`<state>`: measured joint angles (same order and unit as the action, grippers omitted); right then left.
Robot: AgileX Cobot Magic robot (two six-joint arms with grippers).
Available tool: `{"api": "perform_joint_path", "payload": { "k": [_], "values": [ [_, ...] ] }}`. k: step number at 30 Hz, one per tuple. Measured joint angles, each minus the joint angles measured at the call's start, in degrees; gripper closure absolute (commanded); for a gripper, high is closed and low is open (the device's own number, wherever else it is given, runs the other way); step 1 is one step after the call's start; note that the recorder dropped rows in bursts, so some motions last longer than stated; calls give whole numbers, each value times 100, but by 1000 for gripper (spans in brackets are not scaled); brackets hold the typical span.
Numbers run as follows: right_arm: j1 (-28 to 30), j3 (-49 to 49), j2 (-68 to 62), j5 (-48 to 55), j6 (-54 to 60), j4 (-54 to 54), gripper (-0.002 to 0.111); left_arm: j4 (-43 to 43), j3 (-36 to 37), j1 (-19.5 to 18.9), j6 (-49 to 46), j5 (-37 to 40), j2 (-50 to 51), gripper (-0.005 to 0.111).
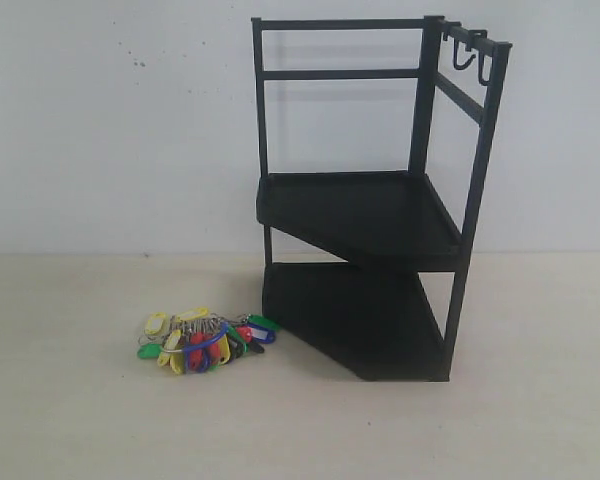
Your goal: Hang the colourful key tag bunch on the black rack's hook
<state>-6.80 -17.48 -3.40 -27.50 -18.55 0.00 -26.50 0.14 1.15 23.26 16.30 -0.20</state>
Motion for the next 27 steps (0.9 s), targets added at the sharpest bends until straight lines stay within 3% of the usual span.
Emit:
{"api": "perform_joint_path", "payload": {
  "k": [3,5,7,11,14,18,23,27],
  "values": [
    [0,-1607,-990,2167,-1662,-1947,108,0,0,0,0,0,0,102],
    [0,-2187,-1639,3463,-1934,-2256,108,0,0,0,0,0,0,102],
    [-73,-2463,-2137,4386,-1725,-1879,108,0,0,0,0,0,0,102],
    [-483,-2511,-2884,5657,78,-233,108,0,0,0,0,0,0,102],
    [-736,-2511,-3427,6716,712,937,108,0,0,0,0,0,0,102],
    [-773,-2511,-3842,7265,1059,1288,108,0,0,0,0,0,0,102],
    [-1091,-2511,-4506,7849,3374,2685,108,0,0,0,0,0,0,102],
    [-1670,-2515,-5402,7939,5149,4370,108,0,0,0,0,0,0,102]
  ]
}}
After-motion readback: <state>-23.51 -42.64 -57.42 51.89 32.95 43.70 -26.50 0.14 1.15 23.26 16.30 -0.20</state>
